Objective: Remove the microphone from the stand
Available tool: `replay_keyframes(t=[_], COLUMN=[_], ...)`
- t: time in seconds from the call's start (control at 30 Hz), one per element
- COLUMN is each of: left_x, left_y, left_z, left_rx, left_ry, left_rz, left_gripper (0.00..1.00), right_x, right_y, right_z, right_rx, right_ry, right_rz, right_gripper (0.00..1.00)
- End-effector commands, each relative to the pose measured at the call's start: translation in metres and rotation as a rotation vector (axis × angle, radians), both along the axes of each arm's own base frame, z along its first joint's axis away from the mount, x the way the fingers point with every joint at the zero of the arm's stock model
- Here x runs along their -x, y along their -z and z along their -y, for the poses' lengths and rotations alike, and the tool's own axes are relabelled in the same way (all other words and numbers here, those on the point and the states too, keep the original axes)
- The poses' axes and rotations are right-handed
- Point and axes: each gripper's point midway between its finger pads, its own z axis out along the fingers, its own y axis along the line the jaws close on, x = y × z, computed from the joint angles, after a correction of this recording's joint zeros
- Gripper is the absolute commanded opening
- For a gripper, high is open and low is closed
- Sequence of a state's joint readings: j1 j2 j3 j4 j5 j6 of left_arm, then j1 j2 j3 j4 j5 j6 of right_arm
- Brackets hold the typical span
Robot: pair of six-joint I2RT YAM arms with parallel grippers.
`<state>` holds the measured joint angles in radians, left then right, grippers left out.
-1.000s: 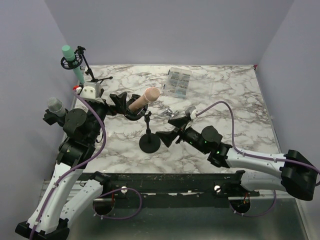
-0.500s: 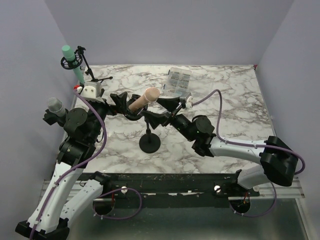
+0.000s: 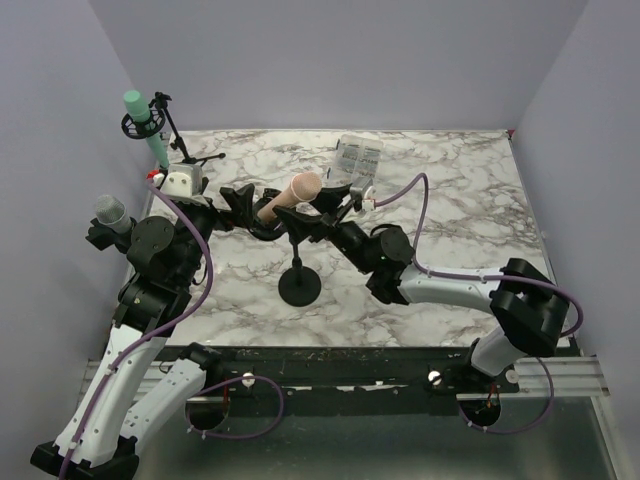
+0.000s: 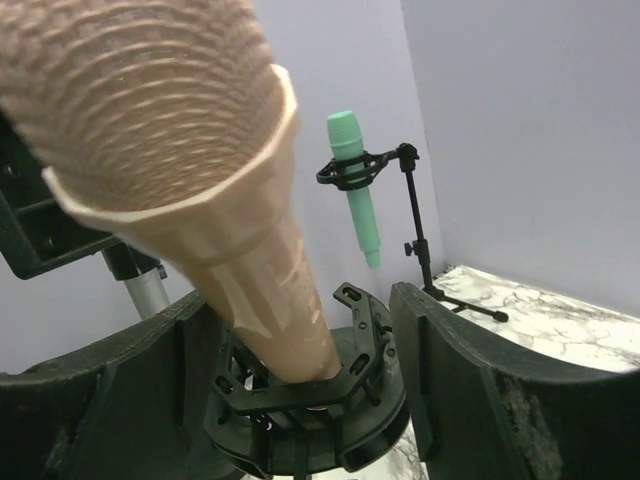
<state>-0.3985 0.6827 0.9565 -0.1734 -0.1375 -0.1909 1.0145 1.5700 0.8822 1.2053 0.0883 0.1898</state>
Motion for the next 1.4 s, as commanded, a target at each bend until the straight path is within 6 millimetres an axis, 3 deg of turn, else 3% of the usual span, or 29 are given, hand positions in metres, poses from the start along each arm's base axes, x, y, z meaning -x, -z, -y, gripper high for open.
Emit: replay_keyframes(t=[0.0, 0.17, 0.43, 0.63, 0.83, 0.97, 1.1, 1.23, 1.37], left_x=[0.000, 0.001, 0.003, 0.004, 0.005, 0.005, 0.006, 0.007, 0.007], left_y=[-0.001, -0.003, -0.005, -0.005, -0.007, -0.007, -0.007, -0.008, -0.008], left_z=[0.000, -0.001, -0.002, -0.004, -0.004, -0.005, -0.004, -0.003, -0.002], left_rx=[-0.002, -0.003, 0.001, 0.002, 0.003, 0.003, 0.005, 0.010, 0.015], left_ry=[0.007, 0.004, 0.002, -0.005, -0.007, -0.009, -0.005, 0.003, 0.010], left_rz=[0.012, 0.017, 0.025, 0.026, 0.032, 0.032, 0.034, 0.034, 0.034], left_gripper=[0.98, 0.99, 0.99, 0.99, 0.98, 0.99, 0.99, 0.99, 0.99], right_x=[0.006, 0.008, 0.009, 0.011, 0.014, 0.010, -0.005, -0.019, -0.033], right_y=[-0.021, -0.023, -0.040, -0.065, -0.098, -0.112, -0.108, -0.091, -0.065], right_z=[-0.007, -0.014, -0.006, 0.002, 0.019, 0.043, 0.080, 0.128, 0.177], right_rx=[-0.047, -0.052, -0.056, -0.074, -0.098, -0.117, -0.085, -0.014, 0.168], right_ry=[-0.029, -0.056, -0.036, -0.013, 0.032, 0.116, 0.307, 0.555, 0.848], right_rz=[0.071, 0.076, 0.092, 0.117, 0.149, 0.130, 0.101, 0.085, 0.072], right_gripper=[0.70, 0.58, 0.36, 0.28, 0.27, 0.24, 0.23, 0.23, 0.20])
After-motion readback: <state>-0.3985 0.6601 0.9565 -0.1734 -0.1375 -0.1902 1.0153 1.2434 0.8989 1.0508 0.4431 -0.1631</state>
